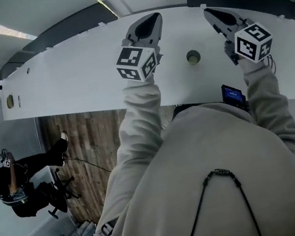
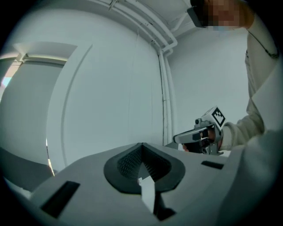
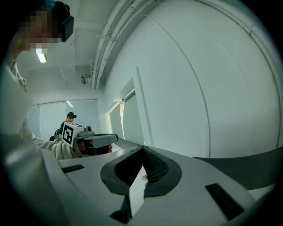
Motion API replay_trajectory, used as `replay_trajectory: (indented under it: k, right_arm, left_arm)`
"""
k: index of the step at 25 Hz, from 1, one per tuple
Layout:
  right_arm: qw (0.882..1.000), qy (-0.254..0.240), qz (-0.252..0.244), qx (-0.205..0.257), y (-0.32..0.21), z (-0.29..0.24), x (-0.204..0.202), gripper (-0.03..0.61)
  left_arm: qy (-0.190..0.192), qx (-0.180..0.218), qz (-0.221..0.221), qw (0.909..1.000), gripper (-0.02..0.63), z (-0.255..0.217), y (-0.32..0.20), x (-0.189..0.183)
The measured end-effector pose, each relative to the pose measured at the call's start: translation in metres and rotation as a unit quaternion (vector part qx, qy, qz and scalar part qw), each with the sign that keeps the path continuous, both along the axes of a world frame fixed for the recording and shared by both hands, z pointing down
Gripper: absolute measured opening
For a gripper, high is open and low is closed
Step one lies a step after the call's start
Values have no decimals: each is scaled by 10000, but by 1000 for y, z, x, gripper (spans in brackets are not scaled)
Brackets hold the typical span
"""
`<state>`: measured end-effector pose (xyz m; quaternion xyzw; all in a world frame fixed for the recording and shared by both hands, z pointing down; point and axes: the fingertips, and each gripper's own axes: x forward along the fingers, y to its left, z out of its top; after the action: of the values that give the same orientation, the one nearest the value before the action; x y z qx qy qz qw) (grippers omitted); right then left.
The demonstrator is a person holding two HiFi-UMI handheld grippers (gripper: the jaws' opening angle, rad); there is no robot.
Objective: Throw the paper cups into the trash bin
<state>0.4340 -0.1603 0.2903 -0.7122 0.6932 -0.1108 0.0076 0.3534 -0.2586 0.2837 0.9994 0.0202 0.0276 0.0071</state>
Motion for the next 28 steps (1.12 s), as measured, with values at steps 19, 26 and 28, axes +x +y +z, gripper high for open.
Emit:
replay_trajectory:
  k: [19, 26, 28]
  right_arm:
    - [9971, 70, 758, -40, 12, -6, 80, 14]
    - [9970, -279, 713, -73, 9, 10, 81, 14]
    - [9971, -282, 689, -147, 11, 16, 82, 14]
  left_arm:
    - [-192, -422, 558, 9974, -6, 21, 1, 90]
    - [-187, -609, 577, 9963, -6, 27, 1, 77]
    - [-157, -587, 576, 9965, -6, 24, 1, 77]
